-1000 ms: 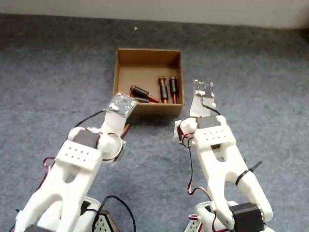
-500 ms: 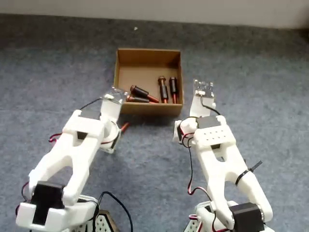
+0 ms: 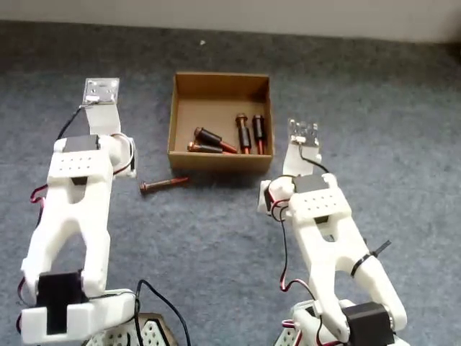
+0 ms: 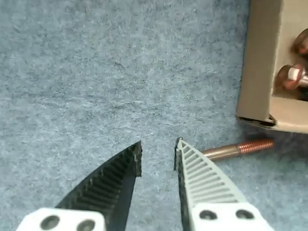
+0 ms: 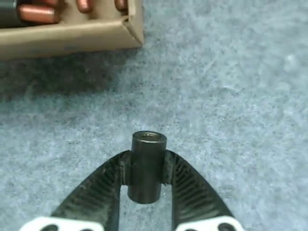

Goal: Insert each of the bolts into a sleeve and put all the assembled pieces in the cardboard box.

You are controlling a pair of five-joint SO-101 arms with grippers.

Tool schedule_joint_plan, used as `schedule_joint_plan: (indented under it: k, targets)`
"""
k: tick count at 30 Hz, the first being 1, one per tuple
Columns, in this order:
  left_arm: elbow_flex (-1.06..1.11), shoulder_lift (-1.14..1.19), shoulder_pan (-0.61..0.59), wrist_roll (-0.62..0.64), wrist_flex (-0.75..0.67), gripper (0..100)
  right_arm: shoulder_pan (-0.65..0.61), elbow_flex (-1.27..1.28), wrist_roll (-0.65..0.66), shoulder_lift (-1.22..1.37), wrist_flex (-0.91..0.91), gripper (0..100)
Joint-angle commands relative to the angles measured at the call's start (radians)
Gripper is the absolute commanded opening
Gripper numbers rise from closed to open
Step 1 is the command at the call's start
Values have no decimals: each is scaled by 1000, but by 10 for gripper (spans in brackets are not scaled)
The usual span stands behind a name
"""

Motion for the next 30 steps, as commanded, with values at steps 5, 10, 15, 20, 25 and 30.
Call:
schedule_joint_plan:
  k: [5,10,15,20,25,30]
  targets:
    - [33,-286,107,132,167,139,12,-1,-3,-35,-28,4]
    - [68,-343,209,342,241,139,12,-1,-3,-35,-28,4]
    - [73,-340,240,646,242,139,12,-1,-3,-35,-28,4]
    - [130,-340,240,954,152,139,12,-1,-3,-35,-28,4]
    - [317,-340,240,1060,-95,143,12,-1,-3,-35,-28,4]
    - [386,-340,239,1108,-224,144,12,1,-3,-35,-28,4]
